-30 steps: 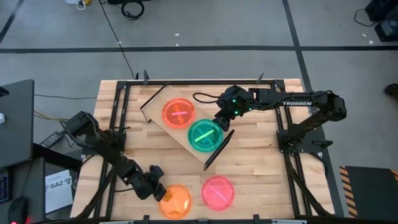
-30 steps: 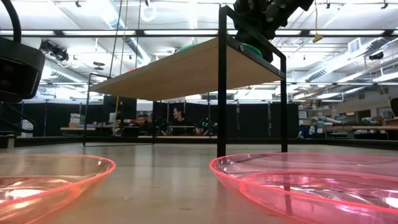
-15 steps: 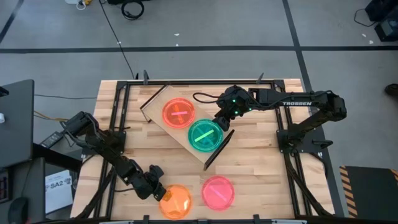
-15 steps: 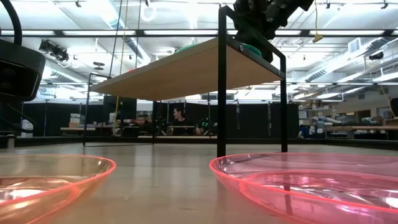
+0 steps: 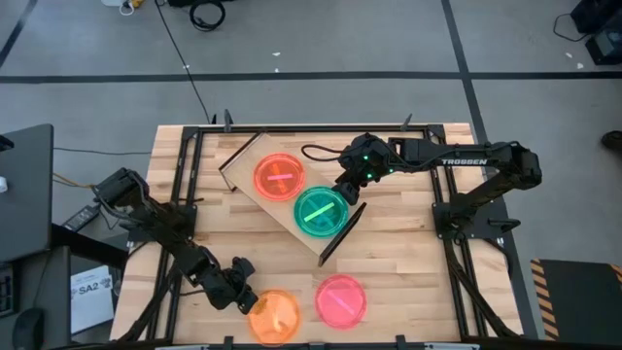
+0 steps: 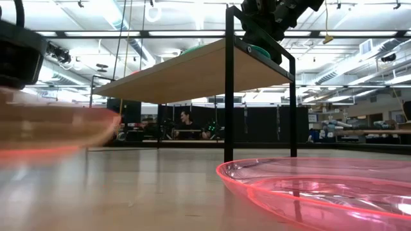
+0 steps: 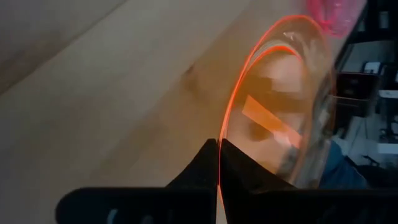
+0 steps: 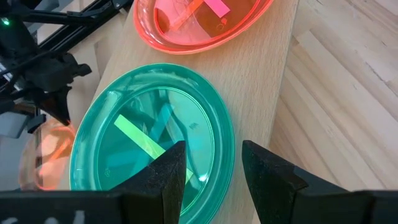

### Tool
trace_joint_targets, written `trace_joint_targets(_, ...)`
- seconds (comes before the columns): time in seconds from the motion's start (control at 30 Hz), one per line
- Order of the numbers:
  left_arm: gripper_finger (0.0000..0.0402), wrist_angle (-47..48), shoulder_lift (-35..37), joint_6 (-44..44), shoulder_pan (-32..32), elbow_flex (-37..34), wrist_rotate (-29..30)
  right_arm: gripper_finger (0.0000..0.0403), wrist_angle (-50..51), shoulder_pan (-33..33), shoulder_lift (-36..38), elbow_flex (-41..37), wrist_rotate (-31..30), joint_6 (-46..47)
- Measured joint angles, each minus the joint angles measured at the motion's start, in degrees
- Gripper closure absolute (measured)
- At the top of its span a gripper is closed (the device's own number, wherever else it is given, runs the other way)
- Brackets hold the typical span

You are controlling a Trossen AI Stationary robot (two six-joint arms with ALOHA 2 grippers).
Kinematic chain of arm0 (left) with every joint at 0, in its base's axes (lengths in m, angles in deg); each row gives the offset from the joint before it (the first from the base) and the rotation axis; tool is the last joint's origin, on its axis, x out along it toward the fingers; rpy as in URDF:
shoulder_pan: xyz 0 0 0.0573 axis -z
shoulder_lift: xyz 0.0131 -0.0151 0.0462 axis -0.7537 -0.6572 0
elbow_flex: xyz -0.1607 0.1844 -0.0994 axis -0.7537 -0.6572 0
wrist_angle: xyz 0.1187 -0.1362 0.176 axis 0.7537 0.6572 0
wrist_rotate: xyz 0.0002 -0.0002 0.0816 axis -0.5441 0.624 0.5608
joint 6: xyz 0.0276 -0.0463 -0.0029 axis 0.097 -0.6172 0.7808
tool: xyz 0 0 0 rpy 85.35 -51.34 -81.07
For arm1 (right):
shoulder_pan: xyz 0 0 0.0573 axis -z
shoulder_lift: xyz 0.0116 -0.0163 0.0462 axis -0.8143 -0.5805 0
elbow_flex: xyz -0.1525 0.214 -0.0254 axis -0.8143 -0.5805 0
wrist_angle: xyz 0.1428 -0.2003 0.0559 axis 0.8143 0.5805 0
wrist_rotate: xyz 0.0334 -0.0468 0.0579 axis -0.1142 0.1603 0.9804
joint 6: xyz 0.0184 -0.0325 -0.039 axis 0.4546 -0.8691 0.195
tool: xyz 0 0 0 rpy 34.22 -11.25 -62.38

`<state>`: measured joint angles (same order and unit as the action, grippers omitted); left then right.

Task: Place and stack plates onto a shelf
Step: Stack the orange plate on top of the pink plate on the shelf

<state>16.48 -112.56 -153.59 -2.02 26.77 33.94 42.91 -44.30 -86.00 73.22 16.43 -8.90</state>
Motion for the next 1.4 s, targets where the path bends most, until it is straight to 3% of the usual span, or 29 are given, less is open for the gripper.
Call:
trace_joint_targets(0.9, 0.0395, -0.3, 17.1, 2.0, -0.5, 0.1, 1.9, 0.0240, 0.0, 0.0, 0.0, 0.0, 0.0, 0.0)
trace_joint_targets(1.4, 0.0395, 3.0, 27.3, 2.2, -10.0, 0.1, 2.2, 0.0240, 0.0, 0.0, 0.0, 0.0, 0.1, 0.0)
